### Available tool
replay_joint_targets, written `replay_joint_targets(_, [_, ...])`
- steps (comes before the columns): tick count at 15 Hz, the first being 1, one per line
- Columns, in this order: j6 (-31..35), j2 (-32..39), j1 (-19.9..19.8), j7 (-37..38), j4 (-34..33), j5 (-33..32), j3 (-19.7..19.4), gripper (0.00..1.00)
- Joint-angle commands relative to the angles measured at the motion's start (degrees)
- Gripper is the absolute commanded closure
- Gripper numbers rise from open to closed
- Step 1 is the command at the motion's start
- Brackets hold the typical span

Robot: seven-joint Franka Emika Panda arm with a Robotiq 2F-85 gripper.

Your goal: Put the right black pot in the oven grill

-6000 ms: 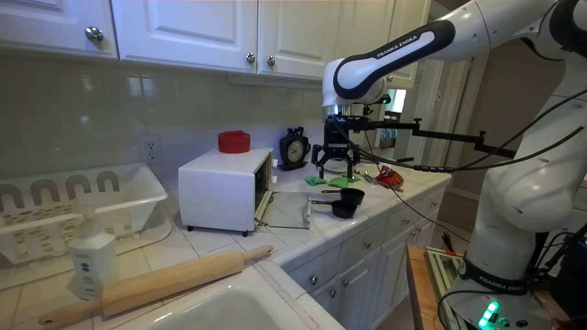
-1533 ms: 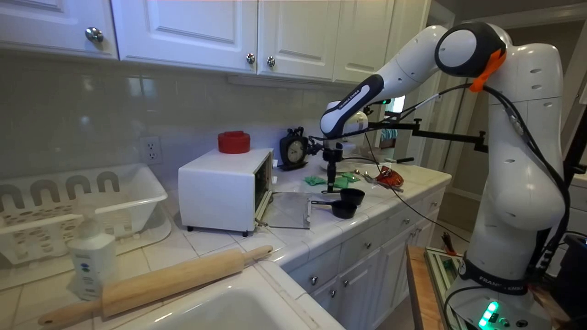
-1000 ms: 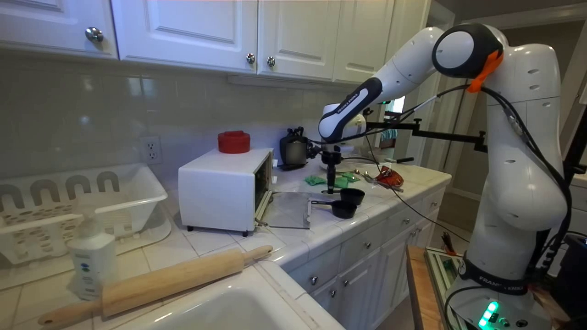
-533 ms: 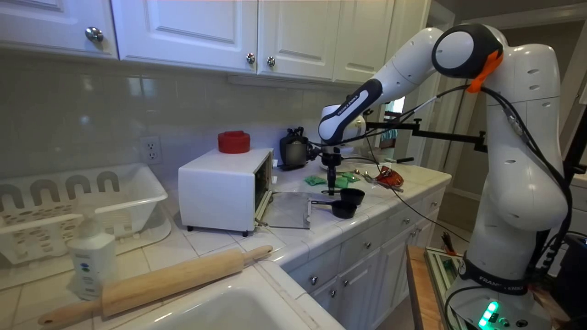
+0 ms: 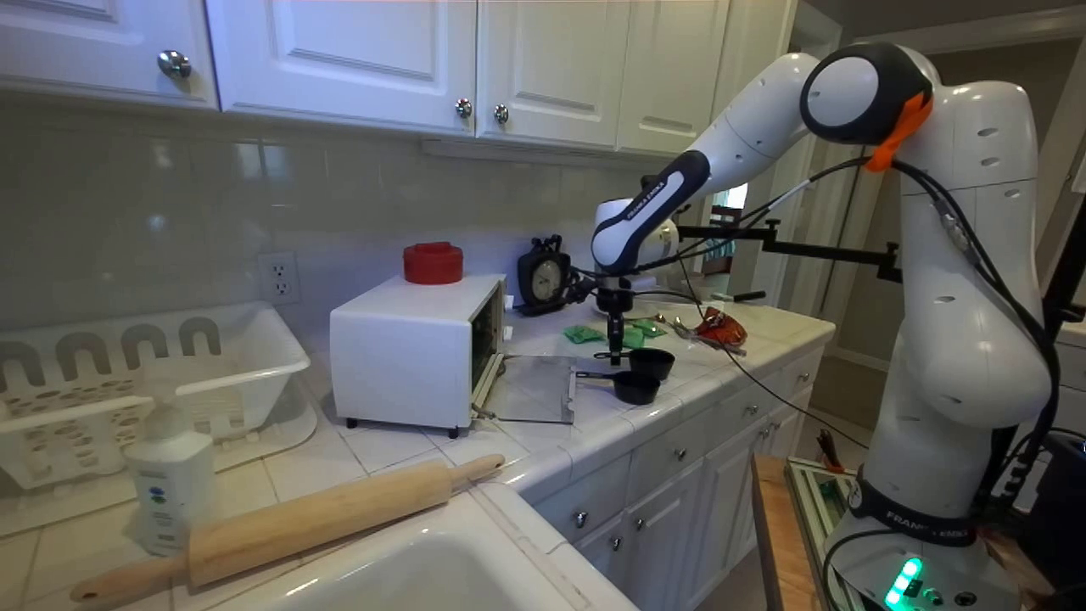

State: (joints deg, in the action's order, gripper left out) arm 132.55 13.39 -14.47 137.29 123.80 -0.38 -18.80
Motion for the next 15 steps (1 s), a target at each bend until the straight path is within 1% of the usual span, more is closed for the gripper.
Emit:
replay_joint_targets(1, [3.2,-2.1,1.3,2.6,2.9,-2.5,-0.9,0.94])
replay_joint_targets(5, [4.1,-5.1,1.5,0.3,4.4,-5.0,-1.0,0.94])
replay_joint_targets(7, [1.8,-8.0,0.9,-4.5,5.0,-4.8,-0.4,0.94])
replay_joint_targets(9, [0.8,-11.3,0.5,-11.9,6.3,-5.0,0.3,0.94])
replay_joint_targets(11, [-1.0,-14.2,0.4,-17.3,7.2,-6.1,0.6,0.94])
replay_joint_targets(15, [-8.2,-18.3,0.0,-28.4,7.3,-7.5,1.5,0.94])
